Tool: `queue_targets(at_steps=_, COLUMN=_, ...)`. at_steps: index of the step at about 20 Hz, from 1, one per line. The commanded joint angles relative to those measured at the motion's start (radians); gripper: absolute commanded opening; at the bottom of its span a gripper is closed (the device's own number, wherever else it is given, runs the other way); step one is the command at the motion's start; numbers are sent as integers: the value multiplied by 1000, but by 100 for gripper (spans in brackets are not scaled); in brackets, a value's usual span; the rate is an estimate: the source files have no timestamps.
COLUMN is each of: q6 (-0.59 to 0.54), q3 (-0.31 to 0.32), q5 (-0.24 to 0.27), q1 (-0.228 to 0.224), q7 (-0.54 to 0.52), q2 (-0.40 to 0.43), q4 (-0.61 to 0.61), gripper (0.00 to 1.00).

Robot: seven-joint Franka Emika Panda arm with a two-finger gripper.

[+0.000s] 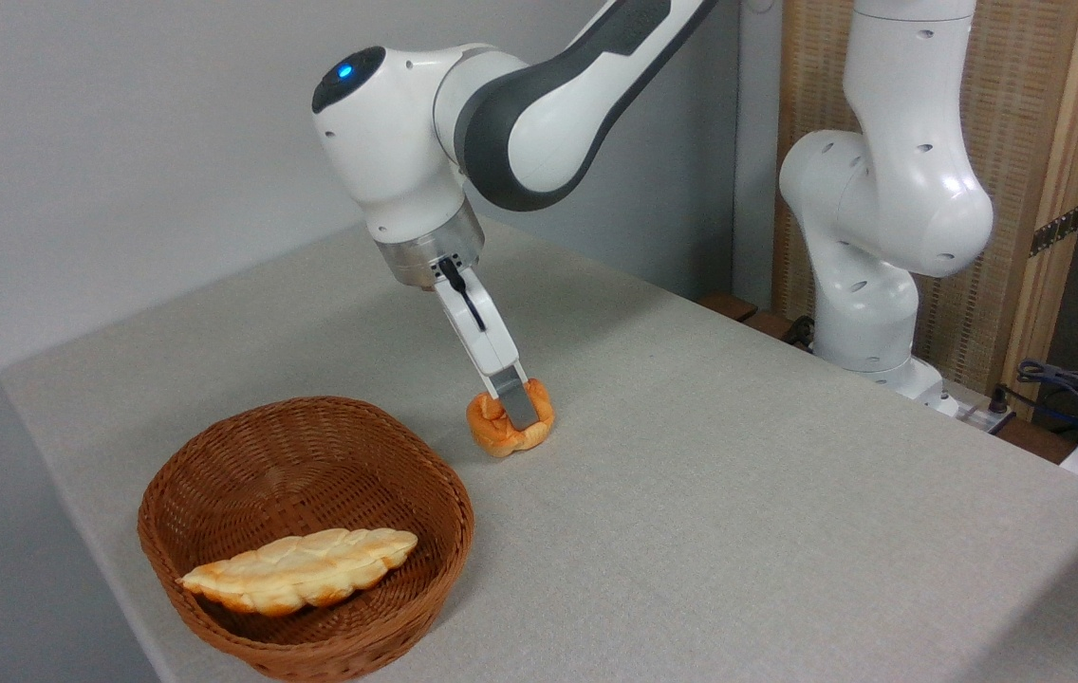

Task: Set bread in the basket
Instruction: 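Lift the orange roll and carry it over the wicker basket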

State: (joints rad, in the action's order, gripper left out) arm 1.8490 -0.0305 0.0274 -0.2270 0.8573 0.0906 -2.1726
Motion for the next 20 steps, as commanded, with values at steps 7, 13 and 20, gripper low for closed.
queue_targets(at_steps=7, q6=-18, q3=110, q5=-12, q1=6, q7=12, q2=41, q4=169, gripper=37)
queue_targets(at_steps=13, q6=237, q3=115, q5=-11, q1=6, q7=2, q2=-5, q4=174, gripper=88)
queue_targets(at_steps=20, q6=303, q3=115, q5=-9, q1=6, q7=-3, q2=-23, q4=174, gripper=100)
